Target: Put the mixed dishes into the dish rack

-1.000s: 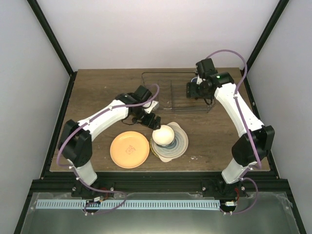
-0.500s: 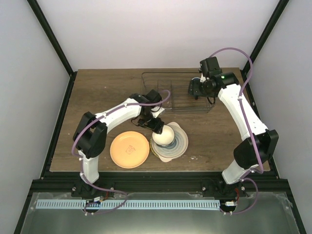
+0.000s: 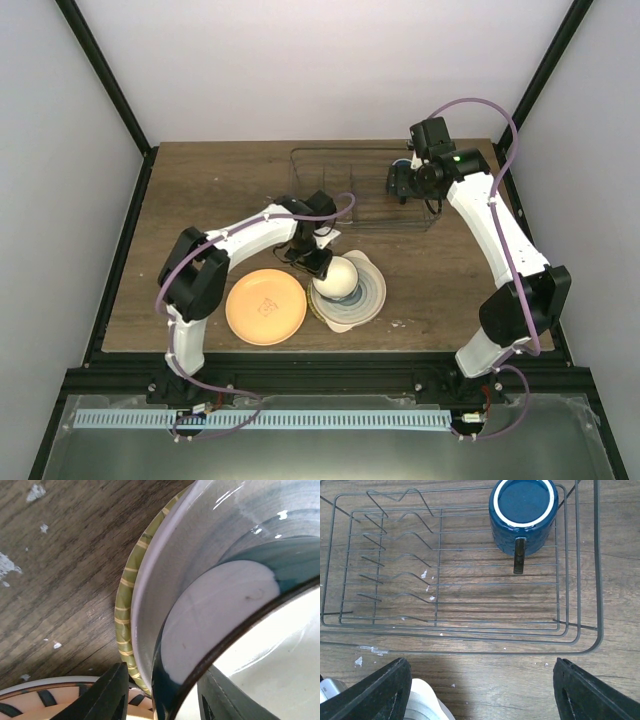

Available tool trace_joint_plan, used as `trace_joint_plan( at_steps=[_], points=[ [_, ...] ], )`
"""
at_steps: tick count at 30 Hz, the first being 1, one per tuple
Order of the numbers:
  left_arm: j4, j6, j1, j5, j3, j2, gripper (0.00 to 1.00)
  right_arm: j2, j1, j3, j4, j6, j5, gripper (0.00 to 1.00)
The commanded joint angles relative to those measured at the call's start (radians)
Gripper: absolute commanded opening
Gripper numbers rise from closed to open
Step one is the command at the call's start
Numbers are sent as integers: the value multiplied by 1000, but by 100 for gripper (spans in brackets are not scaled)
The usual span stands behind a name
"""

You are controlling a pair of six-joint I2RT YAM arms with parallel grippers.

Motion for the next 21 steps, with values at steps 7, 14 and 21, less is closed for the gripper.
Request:
trace_joint_plan(
  at_steps=[7,14,21],
  points=[
    [-4,7,-10,5,36,26,30,-12,-9,-1,12,-7,25,79],
    [-13,13,-11,-20,55,16,11,0,-8,0,17,-8,20,79],
    [-12,11,-11,-26,62,20,7,8,-8,-1,20,-12,18,79]
  ],
)
